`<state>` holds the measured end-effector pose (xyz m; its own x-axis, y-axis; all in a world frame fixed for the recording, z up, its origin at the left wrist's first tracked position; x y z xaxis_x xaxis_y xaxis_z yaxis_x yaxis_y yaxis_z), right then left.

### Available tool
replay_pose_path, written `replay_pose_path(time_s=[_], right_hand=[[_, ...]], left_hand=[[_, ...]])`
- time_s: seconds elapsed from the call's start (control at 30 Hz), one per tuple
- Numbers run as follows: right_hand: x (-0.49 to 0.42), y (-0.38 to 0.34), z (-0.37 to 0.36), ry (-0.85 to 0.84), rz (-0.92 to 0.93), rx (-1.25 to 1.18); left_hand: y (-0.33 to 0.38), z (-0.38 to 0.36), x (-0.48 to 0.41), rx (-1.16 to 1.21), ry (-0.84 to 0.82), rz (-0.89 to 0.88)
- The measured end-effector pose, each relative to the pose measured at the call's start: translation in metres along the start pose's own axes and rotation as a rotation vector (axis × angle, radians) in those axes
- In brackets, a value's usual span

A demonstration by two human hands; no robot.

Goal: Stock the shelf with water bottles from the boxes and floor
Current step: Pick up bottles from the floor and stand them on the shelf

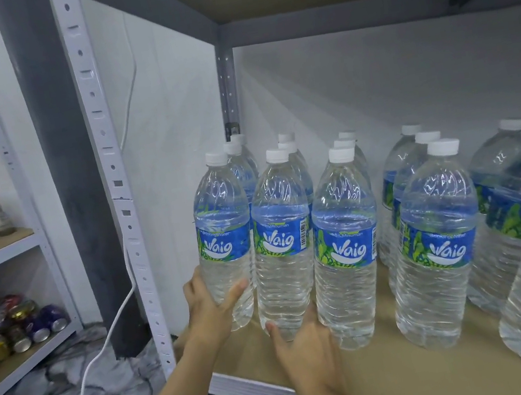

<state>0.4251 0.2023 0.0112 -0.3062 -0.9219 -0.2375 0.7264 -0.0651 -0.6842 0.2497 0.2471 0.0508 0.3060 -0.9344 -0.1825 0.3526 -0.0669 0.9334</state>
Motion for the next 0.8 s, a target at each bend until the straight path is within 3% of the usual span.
replay_pose_path(time_s=[0.6, 0.8], right_hand=[[0.002, -0.001, 0.009, 0.002, -0.009, -0.021], [0.003, -0.002, 0.01, -0.006, 0.002, -0.046]], left_hand=[[-0.006, -0.002, 0.005, -0.084, 0.032, 0.052], [-0.005, 0.0, 0.0, -0.109, -0.054, 0.049]])
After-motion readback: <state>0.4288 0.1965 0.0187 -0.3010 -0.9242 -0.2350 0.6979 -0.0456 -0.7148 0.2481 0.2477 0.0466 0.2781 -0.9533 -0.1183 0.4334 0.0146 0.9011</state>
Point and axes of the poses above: each hand's wrist, its own x-axis away from the middle knuckle, its own z-axis out of the back of the hand, y = z × x, the point moved 5 cm from there along -x, towards the middle knuckle, and after that the axes turned 4 degrees about z, right-handed, at the moved point
